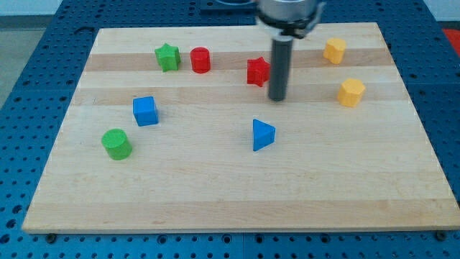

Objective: Slide the red star left and a bit down

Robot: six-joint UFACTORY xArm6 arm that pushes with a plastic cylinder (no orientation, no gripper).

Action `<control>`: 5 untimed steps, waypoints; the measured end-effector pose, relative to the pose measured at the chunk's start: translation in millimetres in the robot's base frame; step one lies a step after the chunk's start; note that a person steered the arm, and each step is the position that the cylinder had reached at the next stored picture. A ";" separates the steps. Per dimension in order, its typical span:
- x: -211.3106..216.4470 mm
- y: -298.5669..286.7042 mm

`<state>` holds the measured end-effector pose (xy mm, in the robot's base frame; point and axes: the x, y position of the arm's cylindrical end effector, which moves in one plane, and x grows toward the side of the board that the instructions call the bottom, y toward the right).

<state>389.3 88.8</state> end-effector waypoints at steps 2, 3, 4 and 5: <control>-49.9 50.3; -61.6 17.1; -61.6 -29.2; -61.7 -88.8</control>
<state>327.7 0.0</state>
